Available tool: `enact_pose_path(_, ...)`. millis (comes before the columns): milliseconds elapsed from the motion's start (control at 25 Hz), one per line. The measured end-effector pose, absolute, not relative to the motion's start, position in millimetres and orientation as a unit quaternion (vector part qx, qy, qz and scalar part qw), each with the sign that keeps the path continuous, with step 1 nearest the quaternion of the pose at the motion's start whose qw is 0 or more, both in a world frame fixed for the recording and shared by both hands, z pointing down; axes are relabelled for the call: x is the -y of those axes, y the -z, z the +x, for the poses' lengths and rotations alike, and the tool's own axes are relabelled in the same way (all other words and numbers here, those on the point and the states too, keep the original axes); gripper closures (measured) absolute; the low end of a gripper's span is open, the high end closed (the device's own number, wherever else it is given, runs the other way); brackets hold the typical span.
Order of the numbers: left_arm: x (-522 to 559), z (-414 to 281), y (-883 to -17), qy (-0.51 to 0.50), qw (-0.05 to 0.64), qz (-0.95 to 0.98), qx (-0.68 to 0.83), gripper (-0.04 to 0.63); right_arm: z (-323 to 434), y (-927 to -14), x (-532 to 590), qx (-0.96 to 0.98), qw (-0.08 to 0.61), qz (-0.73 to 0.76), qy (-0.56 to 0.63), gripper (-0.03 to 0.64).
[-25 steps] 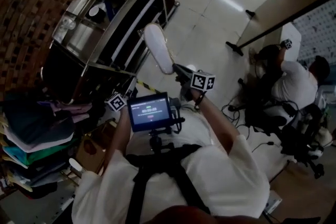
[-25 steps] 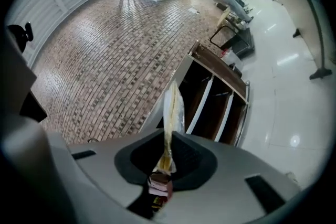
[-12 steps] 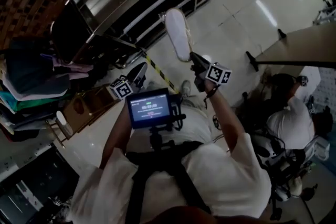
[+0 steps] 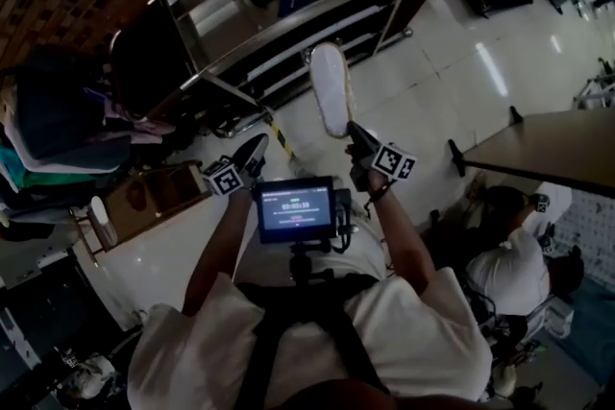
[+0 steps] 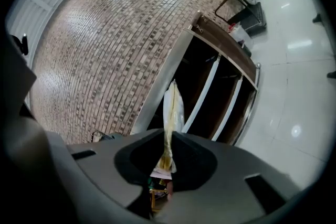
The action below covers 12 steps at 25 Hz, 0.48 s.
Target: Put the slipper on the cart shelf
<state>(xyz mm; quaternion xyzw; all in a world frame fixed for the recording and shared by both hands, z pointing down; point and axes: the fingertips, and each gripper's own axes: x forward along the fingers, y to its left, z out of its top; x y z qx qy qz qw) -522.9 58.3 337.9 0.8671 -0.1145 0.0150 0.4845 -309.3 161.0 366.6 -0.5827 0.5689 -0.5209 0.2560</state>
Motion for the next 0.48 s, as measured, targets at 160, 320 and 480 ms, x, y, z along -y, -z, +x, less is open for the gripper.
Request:
enact_pose_path(160,-11.2,-513.4,-334.6,0.001,0.470,0.875,0.119,0.594,-302.1,-362.8,-112.1,-0.573,0.242,-0.585,0.520,0.566)
enact_pose_path(320,2.6,-513.8,-349.7,0.007,0.488,0.863,0.130,0.594,-305.3,-367.7,-92.0,-0.577,0.222,-0.584,0.525,0.566)
enact_pose_path(480,19.7,-512.6,-365.3,0.008,0.485,0.863,0.138,0.594,-307.8,-369.2,-68.0,-0.597,0.185,-0.580,0.522,0.566)
